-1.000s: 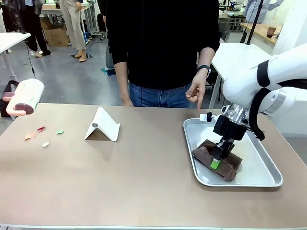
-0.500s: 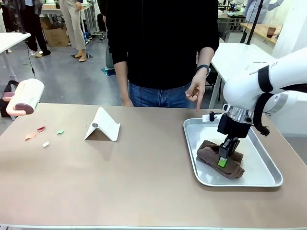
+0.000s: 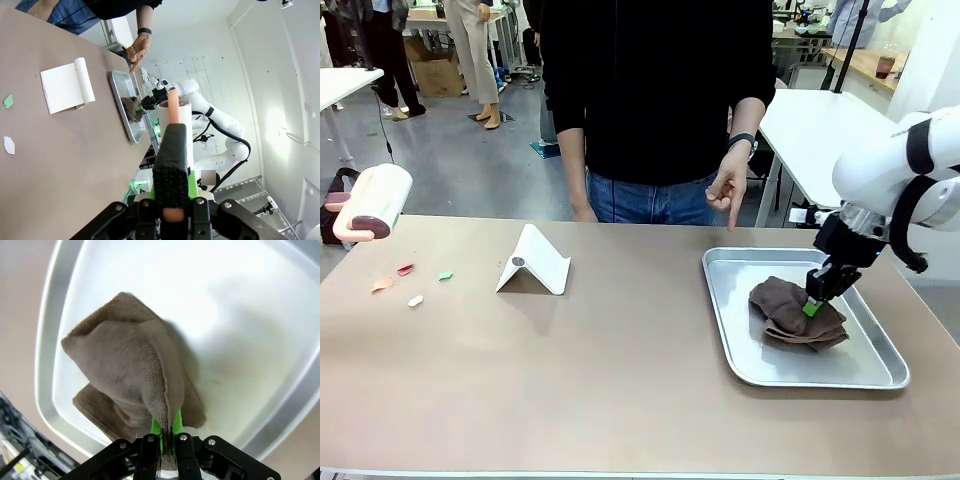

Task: Clean the surface of the table.
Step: If a person points to the right, clean the right side of the table with your right hand, and if they point to the left, clean the left side with your left hand.

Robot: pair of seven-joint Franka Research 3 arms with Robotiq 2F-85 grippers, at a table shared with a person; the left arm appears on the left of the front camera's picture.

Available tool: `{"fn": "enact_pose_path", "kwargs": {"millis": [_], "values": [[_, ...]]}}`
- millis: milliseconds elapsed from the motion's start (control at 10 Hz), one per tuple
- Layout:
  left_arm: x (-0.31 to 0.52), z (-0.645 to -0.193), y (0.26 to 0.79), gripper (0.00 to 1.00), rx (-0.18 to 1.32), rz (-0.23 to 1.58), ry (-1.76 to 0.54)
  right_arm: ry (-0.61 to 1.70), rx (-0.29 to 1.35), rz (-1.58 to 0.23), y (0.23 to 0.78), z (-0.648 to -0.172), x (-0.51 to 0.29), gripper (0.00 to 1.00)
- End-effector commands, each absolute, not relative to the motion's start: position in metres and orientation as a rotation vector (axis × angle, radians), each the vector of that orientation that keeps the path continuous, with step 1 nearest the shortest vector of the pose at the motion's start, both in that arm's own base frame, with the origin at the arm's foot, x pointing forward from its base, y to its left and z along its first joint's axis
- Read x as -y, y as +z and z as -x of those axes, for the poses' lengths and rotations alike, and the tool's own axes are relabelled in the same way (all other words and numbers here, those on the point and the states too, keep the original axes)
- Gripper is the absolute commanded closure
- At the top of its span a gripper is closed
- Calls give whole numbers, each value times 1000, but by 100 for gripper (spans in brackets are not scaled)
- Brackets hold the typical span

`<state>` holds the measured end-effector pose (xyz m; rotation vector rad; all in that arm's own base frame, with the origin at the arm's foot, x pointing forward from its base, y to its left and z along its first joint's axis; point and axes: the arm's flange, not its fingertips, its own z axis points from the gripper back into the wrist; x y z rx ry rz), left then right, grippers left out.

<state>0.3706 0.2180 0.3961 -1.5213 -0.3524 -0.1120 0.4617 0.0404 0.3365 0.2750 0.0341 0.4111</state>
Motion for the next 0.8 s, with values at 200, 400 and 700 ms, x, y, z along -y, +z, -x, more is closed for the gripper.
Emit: {"fn": "enact_pose_path", "kwargs": {"millis": [200, 400, 700], "values": [[-218, -368, 399, 100, 358, 1534, -134, 184, 186, -602, 383, -459, 19, 92], [-218, -368, 399, 100, 358, 1534, -134, 109, 260, -854, 407, -450, 62, 92], [-218, -368, 399, 100, 358, 1534, -134, -1, 300, -1136, 423, -431, 134, 92]]}}
